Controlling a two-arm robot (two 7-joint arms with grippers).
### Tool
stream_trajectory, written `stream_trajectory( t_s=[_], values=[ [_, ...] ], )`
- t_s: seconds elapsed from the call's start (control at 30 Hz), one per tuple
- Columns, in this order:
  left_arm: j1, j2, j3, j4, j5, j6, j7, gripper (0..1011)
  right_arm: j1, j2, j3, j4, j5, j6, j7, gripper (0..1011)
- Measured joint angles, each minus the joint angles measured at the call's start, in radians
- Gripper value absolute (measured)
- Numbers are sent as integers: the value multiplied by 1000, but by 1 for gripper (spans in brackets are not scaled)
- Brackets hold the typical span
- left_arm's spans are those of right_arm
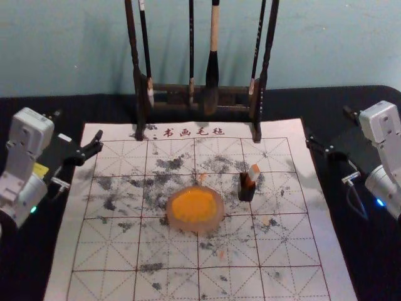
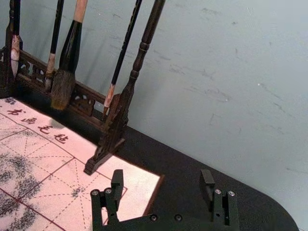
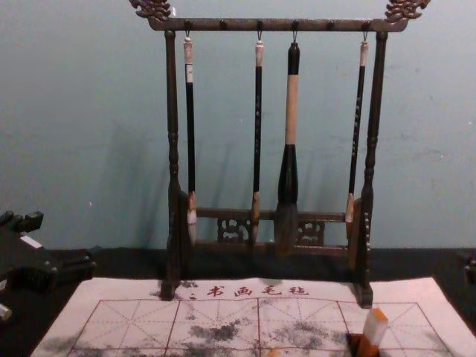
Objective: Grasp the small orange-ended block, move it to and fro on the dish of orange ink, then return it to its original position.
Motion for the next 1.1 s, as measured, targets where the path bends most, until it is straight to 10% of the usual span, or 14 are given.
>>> stream_trajectory(
  t_s=[1.1],
  values=[
    [0,0,0,0,0,0,0,1001,0,0,0,0,0,0,0,1003]
  ],
)
